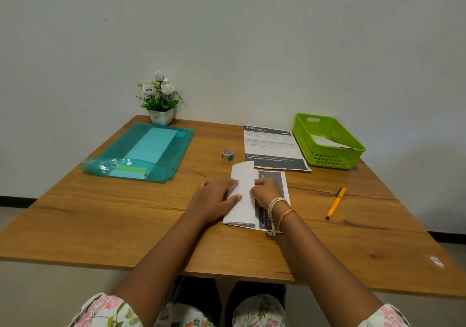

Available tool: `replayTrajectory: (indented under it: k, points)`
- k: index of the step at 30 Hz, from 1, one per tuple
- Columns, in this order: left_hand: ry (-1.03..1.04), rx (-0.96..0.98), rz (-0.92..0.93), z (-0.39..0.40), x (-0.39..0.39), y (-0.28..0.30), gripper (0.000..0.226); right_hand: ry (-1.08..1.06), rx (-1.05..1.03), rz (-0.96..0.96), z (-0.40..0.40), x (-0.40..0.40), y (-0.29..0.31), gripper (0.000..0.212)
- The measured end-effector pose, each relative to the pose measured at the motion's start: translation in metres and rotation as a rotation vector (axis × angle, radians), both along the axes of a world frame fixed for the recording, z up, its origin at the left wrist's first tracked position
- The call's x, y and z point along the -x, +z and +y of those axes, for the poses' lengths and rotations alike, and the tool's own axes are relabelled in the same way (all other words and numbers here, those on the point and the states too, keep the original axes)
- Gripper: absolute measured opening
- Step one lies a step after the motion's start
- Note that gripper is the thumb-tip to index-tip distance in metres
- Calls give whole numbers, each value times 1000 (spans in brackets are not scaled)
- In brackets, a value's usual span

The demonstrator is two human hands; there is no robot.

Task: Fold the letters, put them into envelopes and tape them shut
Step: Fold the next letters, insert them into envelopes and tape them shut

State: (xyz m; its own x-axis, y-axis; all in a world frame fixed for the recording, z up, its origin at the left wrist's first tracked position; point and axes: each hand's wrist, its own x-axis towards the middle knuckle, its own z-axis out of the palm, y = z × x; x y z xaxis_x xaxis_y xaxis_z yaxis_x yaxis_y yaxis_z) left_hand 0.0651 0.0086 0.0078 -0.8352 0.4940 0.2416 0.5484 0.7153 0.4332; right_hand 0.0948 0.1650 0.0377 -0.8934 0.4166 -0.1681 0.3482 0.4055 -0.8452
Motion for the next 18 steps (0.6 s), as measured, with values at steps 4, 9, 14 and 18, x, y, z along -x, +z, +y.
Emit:
replayTrajectory:
  k: [4, 9, 14, 18]
  points:
    - [-38, 144, 9, 0, 1, -3, 58, -12, -317, 19, 0, -1, -3, 39]
    - [-48, 185, 6, 0, 2, -5, 60, -1, -632, 4, 1, -4, -12, 27]
    - [-96, 242, 0, 0, 5, -6, 62, 142, -893, 132, -4, -11, -20, 35]
    - [-107, 260, 12, -2, 8, -8, 59, 373, -881, 112, -8, -17, -32, 49]
